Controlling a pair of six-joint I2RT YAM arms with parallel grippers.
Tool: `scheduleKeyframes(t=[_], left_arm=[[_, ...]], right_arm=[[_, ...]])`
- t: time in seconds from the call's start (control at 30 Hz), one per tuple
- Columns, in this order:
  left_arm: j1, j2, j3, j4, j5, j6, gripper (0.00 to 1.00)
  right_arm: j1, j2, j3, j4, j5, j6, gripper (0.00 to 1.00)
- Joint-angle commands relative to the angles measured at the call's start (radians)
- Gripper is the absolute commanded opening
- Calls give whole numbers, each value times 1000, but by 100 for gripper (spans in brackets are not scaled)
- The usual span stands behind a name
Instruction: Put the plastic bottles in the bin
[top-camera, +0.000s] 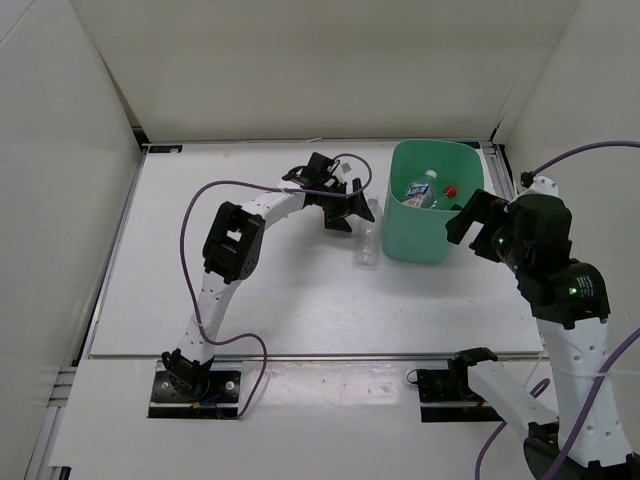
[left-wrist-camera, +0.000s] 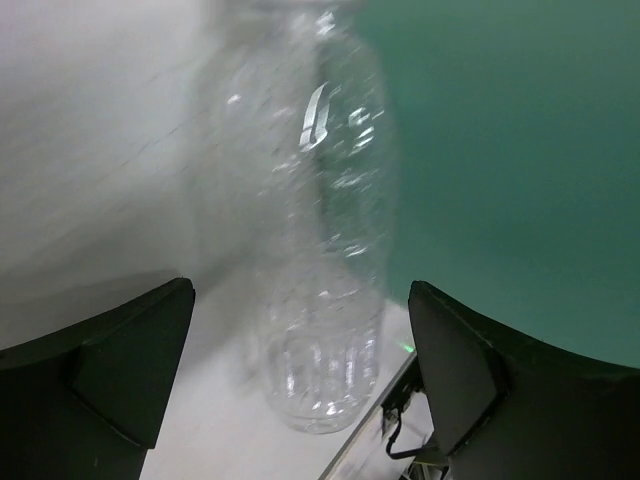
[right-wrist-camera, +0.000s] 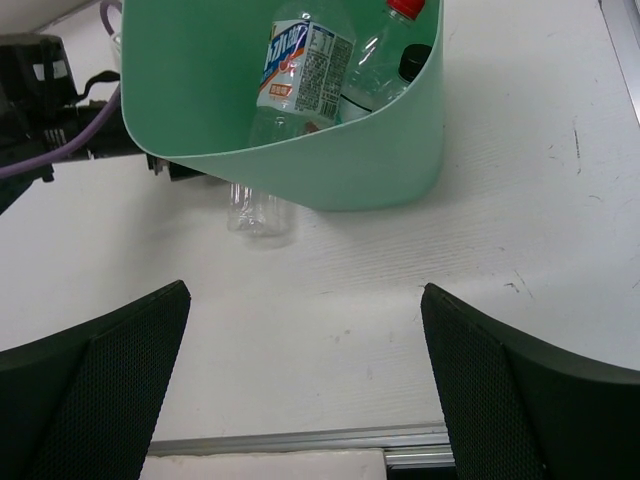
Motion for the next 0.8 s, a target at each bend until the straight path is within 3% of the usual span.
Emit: scheduleKeyframes(t=[0.0,0.17,0.33,0.6,0.7,0.77], left_arm=[[-7,27,139,17,79,-15,99],[-27,67,178,17,148,-44,99],[-36,58,89,17,170,-44,96],[-54,58,77,17,240,-62,91],[-54,58,58,17,250,-62,85],[-54,49,34,17,277,-62,74]], right_arm=[[3,-3,17,13,-7,-26,100],[3,6,6,13,-17,-17,100],[3,26,6,22,-26,2,100],[3,45,-3,31,-26,20,100],[3,45,-13,31,-26,40,100],[3,45,-22,31,-26,49,100]])
